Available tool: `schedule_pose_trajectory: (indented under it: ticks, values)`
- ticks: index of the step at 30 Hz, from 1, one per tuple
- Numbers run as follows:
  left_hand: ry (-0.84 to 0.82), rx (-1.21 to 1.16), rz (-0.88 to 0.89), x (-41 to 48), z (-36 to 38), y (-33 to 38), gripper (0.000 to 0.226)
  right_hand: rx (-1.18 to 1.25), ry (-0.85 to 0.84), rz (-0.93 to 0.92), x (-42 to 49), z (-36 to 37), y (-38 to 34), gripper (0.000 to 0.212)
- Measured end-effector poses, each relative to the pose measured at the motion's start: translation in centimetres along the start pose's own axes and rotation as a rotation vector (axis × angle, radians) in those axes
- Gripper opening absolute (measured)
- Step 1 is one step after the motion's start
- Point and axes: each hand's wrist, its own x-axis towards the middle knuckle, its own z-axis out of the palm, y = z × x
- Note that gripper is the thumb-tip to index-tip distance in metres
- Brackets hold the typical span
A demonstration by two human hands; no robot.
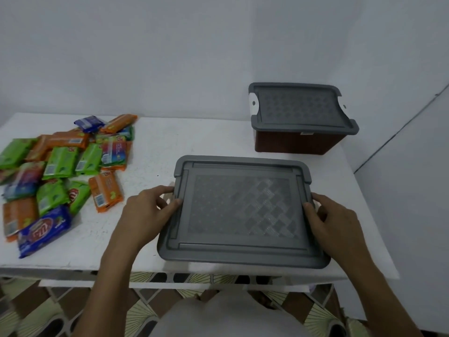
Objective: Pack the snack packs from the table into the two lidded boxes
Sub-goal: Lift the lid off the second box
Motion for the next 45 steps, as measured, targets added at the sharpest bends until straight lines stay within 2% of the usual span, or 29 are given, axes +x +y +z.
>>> schedule_pose_trajectory:
  ticks: [4,6,9,11,13,15,17,19,21,22,24,26,28,32,36,40,45]
  values:
    - [0.025,-0.376,0.020,-0.5,-1.9,0.5,0.042,0.206,0.061,-0.017,0.8,-1.7,-0.6,0.028]
    - [0.122,-0.486,0.077,-0.7,-2.8,1.3,0.038,0.338,0.086,-0.033,1.2,-2.5,-1.1,0.030]
    - [0.251,-0.634,0.173,-0.7,-3.9,3.0,0.033,0.576,0.232,-0.063,1.8,-3.1,-2.6,0.028]
    - [0.357,-0.685,0.225,-0.5,-4.4,4.0,0.029,0.715,0.329,-0.075,2.2,-3.2,-3.6,0.024]
    - [0.427,-0.771,0.247,0.0,-4.4,4.4,0.025,0.839,0.355,-0.094,2.6,-3.2,-4.2,0.017]
    - [0.383,-0.912,0.253,0.6,-4.3,4.4,0.030,0.968,0.337,-0.143,2.9,-3.3,-4.4,0.031]
    - [0.272,-1.072,0.253,1.4,-3.9,4.4,0.028,1.168,0.257,-0.151,3.3,-3.5,-4.6,0.045]
    - [0.177,-1.255,0.192,2.3,-3.5,4.0,0.027,1.321,0.167,-0.056,3.9,-3.7,-4.7,0.042]
    - [0.100,-1.363,0.129,3.1,-3.2,3.5,0.029,1.257,0.136,0.033,4.5,-3.7,-4.7,0.035]
    - [0.064,-1.384,0.100,3.5,-3.1,3.2,0.022,1.204,0.110,0.055,4.8,-3.8,-4.5,0.028]
    - [0.058,-1.348,0.092,4.3,-3.0,2.8,0.023,1.136,0.017,0.080,5.2,-3.9,-3.9,0.014]
    - [0.131,-1.159,0.165,4.9,-3.0,2.5,0.018,1.093,-0.062,0.094,5.7,-4.0,-3.2,0.027]
    - [0.136,-0.938,0.244,5.5,-3.3,2.4,0.010,1.029,-0.093,0.076,6.1,-4.1,-2.7,0.041]
    - [-0.026,-0.632,0.336,7.3,-3.8,2.7,0.032,0.840,-0.058,0.021,8.0,-4.5,-2.2,0.053]
    - [-0.083,-0.487,0.350,9.6,-4.0,3.6,0.043,0.715,-0.159,0.016,10.4,-5.0,-2.1,0.057]
    - [-0.066,-0.262,0.406,12.4,-3.9,4.4,0.055,0.410,-0.092,-0.147,12.9,-5.0,-1.7,0.050]
    - [0.138,-0.051,0.490,15.6,-2.5,5.8,0.073,0.041,0.091,-0.373,15.9,-4.1,-1.4,0.058]
